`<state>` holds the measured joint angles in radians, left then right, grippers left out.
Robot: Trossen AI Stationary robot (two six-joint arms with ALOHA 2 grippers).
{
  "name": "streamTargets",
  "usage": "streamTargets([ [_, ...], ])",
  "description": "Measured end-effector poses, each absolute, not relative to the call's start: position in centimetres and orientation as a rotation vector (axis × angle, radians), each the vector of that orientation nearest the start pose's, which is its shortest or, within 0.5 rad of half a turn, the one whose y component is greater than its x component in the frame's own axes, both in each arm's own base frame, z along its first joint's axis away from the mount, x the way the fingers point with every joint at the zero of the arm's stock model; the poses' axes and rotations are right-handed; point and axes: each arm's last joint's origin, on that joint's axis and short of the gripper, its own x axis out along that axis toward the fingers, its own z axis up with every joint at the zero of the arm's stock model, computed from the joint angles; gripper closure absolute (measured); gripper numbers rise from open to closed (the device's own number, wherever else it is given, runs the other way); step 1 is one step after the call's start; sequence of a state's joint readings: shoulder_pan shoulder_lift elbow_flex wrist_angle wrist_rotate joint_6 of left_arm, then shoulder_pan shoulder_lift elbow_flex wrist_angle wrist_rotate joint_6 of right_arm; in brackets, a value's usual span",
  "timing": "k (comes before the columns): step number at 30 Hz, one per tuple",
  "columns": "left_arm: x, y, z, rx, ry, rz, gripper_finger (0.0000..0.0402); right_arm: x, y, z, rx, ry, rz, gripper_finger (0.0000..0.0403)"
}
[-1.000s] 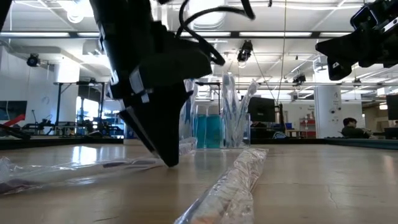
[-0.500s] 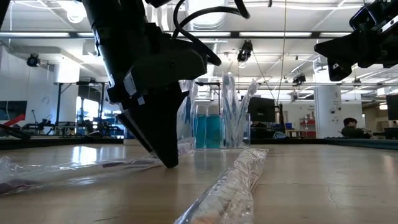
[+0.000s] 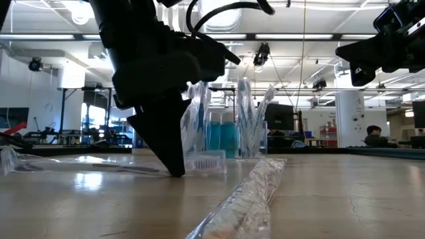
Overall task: Pick & Place toothbrushing station
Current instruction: Put the violet toothbrush into the transparent bin organizer
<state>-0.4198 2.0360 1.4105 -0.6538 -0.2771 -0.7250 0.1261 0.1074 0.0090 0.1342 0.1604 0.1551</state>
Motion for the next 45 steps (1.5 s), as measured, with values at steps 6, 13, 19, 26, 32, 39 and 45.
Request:
streamTargets([
  [6,35.6,-15.6,20.5,-0.120,1.024,0.248,0.0399,10.3,0.8,17.1,0.160,-0.036,-0.031,0.0394],
  [13,30.9,-15.2,28.2,-0.061,0.669,0.207,0.0400,10.4,0.8,17.0,0.160,-0.028,-0.032,0.0394],
  [19,25.4,-14.8,30.5,0.119,0.338,0.012,0.0400,10.4,0.8,17.0,0.159,-0.027,-0.032,0.0394],
  [26,20.2,-11.9,29.7,0.117,-0.075,-0.073,0.0401,10.4,0.8,17.1,0.158,-0.034,-0.032,0.0394],
  [32,17.0,-8.6,27.0,-0.083,-0.341,-0.005,0.0401,10.4,0.8,17.1,0.147,-0.035,-0.037,0.0394],
  [39,15.6,-6.0,23.6,-0.184,-0.409,0.079,0.0401,10.4,0.8,17.1,0.145,-0.036,-0.059,0.0394],
  [45,15.7,-5.0,22.5,-0.137,-0.382,0.126,0.0401,10.4,0.8,17.1,0.160,-0.036,-0.058,0.0394],
])
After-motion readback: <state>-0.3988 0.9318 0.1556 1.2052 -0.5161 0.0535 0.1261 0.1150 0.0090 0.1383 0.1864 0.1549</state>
